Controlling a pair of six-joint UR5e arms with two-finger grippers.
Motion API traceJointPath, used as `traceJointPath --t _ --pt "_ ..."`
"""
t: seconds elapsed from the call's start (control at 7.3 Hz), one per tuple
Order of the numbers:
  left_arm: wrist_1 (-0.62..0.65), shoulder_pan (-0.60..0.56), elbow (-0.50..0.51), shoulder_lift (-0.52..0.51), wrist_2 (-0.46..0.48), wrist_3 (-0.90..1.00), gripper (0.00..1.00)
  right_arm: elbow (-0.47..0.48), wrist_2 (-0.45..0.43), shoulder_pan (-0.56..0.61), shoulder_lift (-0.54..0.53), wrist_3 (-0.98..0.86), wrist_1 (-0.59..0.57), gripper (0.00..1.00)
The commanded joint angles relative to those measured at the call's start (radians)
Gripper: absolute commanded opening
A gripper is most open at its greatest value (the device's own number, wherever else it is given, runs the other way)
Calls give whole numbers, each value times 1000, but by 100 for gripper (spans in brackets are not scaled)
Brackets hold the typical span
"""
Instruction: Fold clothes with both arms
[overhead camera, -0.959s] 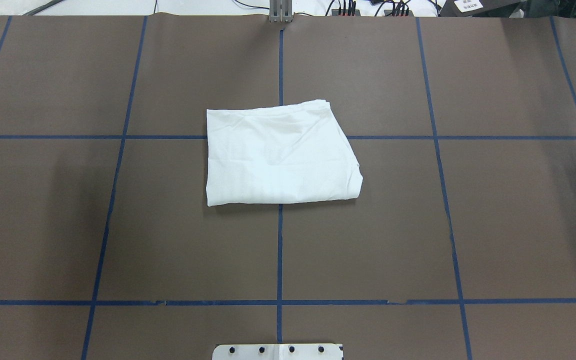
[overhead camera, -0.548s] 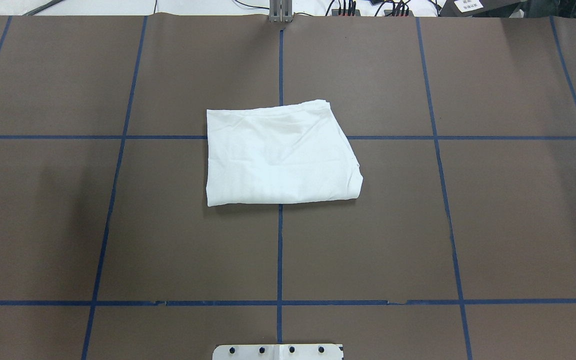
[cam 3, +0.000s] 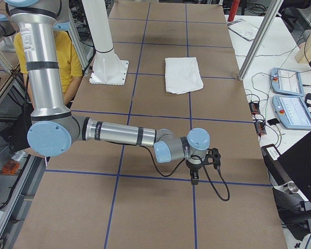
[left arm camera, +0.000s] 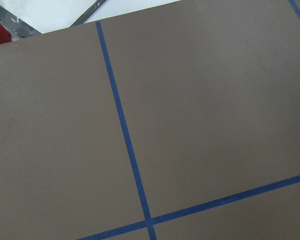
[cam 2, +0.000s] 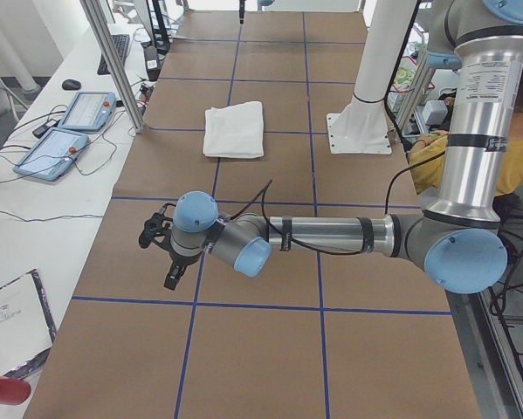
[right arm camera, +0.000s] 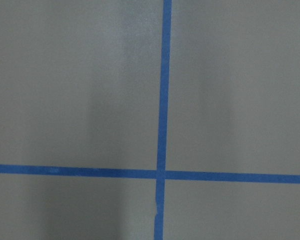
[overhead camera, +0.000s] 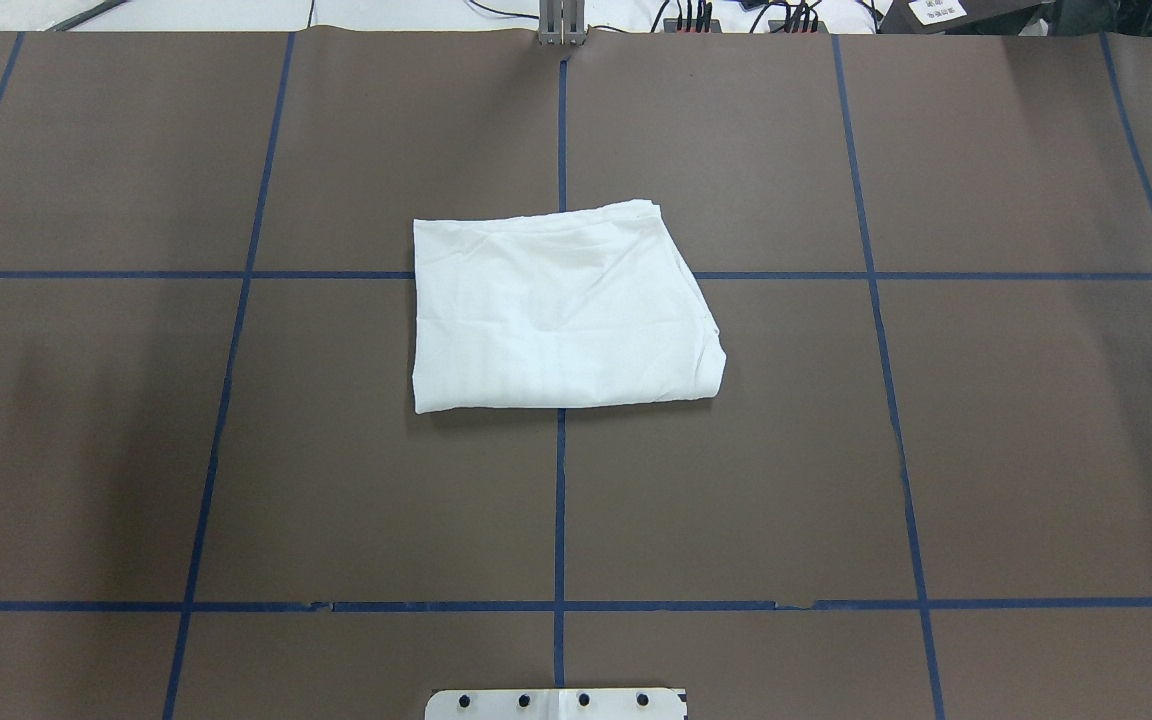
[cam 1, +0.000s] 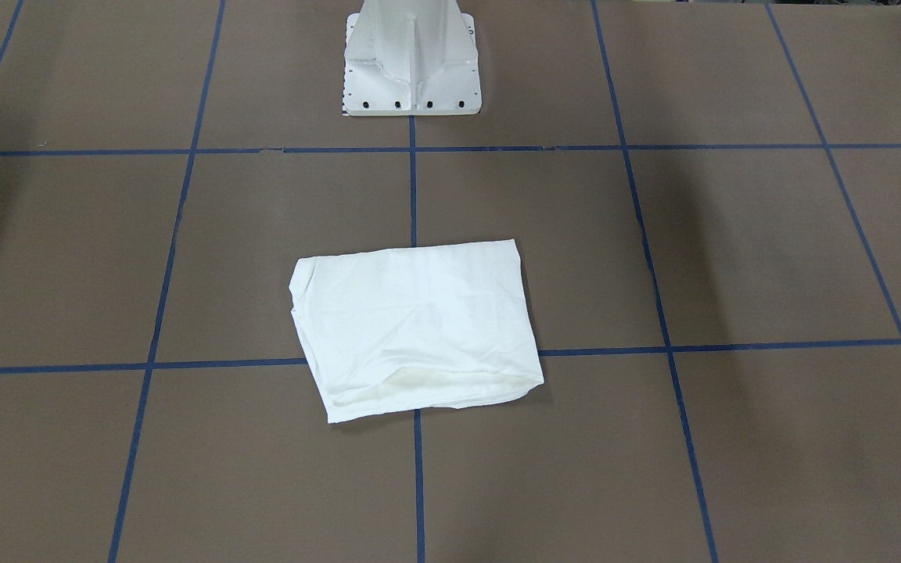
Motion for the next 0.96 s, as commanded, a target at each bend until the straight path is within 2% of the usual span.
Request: traceJointPath --t 0.0,0.14,0.27,0.41,0.82 --pt "49 -13 -1 18 -12 10 100 149 9 -4 -72 -19 -126 100" --pt "44 -15 -2 35 -9 10 100 218 21 -1 -94 -24 -198 100" --pt "40 -15 -8 38 -5 10 100 244 32 12 -130 -112 -232 100" --pt "34 -13 -7 39 -6 10 100 248 61 29 -135 -168 -245 100" --pt "40 -18 -40 41 -15 -1 100 278 62 52 -119 -182 -237 100"
